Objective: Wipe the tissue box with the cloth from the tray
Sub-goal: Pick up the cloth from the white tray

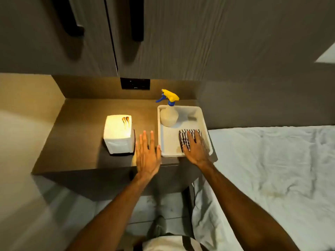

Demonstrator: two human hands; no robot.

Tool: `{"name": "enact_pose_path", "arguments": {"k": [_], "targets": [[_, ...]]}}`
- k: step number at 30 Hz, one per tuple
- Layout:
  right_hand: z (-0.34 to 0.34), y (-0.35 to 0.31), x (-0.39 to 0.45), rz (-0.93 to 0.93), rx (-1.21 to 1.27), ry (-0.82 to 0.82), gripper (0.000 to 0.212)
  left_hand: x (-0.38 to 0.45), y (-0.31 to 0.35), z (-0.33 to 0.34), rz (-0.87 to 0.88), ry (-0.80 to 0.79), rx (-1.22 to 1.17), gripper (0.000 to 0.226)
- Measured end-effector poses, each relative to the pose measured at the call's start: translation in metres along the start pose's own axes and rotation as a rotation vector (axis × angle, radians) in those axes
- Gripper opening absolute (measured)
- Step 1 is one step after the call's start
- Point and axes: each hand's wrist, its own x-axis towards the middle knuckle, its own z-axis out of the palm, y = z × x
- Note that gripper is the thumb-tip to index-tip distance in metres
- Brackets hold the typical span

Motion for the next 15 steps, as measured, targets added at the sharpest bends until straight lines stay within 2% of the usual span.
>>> {"name": "enact_pose_path", "arguments": {"k": [4, 7, 12, 15], "targets": [[0.001, 0.002, 0.027, 0.027, -0.062, -0.157, 0.077, 0.025, -0.019, 0.013, -0.084, -0.101, -0.025, 0.064], [0.002, 0.001, 0.040, 0.065, -0.111, -0.246, 0.083, 0.031, -0.028, 0.025, -0.069, -0.170, 0.046, 0.064], [0.001, -0.002, 0.054, 0.067, -0.151, -0.255, 0.091, 0.032, -0.032, 0.041, -0.034, -0.224, 0.234, 0.072], [0.007, -0.004, 0.054, 0.085, -0.188, -0.214, 0.080, 0.030, -0.034, 0.044, -0.031, -0.211, 0.246, 0.072]]}}
